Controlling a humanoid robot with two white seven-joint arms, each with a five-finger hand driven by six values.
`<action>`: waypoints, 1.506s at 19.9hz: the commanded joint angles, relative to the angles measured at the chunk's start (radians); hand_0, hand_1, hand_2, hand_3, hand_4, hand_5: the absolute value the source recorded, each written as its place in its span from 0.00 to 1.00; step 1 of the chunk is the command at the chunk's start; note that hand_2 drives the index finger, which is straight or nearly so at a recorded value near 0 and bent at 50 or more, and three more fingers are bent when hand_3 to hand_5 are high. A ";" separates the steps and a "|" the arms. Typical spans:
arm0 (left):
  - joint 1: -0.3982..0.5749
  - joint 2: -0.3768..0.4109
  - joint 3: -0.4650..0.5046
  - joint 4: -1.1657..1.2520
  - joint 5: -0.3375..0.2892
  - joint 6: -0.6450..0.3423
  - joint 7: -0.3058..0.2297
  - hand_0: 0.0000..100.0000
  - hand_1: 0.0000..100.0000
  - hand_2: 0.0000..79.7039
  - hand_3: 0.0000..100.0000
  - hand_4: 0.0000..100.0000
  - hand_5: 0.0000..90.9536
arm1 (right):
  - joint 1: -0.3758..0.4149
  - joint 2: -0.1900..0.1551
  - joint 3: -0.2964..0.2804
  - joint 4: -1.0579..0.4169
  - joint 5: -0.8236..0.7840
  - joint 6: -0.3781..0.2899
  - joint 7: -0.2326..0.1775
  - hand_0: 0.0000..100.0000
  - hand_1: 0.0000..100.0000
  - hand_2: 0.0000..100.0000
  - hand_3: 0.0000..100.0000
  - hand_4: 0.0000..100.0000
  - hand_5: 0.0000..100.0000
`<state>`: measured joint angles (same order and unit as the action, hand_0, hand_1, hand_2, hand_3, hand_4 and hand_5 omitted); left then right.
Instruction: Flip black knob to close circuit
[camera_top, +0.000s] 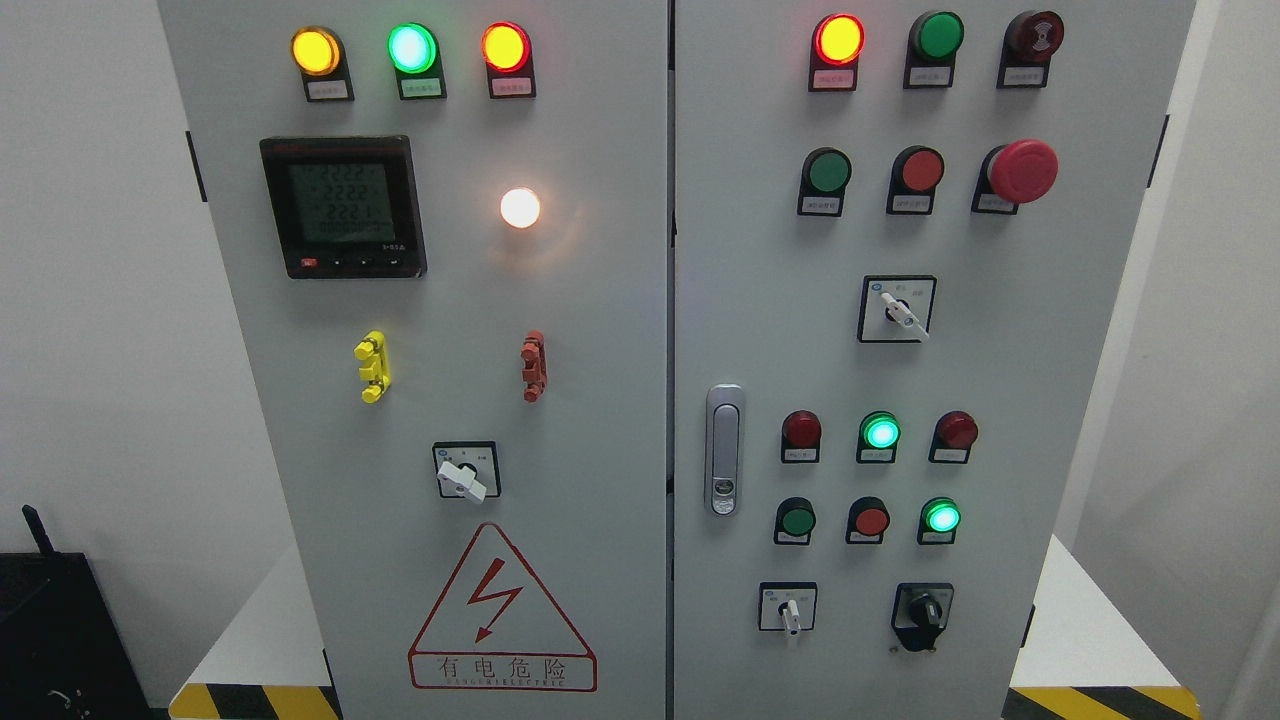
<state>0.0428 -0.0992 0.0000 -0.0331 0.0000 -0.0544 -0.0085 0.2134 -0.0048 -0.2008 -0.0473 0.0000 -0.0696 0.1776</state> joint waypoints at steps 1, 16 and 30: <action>0.000 0.001 0.011 -0.002 0.008 -0.001 0.001 0.00 0.00 0.00 0.05 0.02 0.00 | -0.002 0.020 -0.006 0.000 0.025 -0.005 0.002 0.00 0.00 0.00 0.00 0.00 0.00; 0.000 0.000 0.011 -0.002 0.008 -0.001 0.001 0.00 0.00 0.00 0.05 0.02 0.00 | 0.122 0.058 0.164 -0.616 0.020 -0.072 0.095 0.00 0.00 0.00 0.00 0.00 0.00; 0.000 0.000 0.011 -0.002 0.008 -0.001 0.001 0.00 0.00 0.00 0.05 0.02 0.00 | 0.239 0.062 0.299 -1.621 -0.112 -0.076 0.100 0.00 0.00 0.00 0.08 0.08 0.00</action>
<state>0.0430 -0.0993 0.0000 -0.0352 0.0000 -0.0544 -0.0085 0.4242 0.0436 0.0116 -0.9662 -0.0921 -0.1465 0.2864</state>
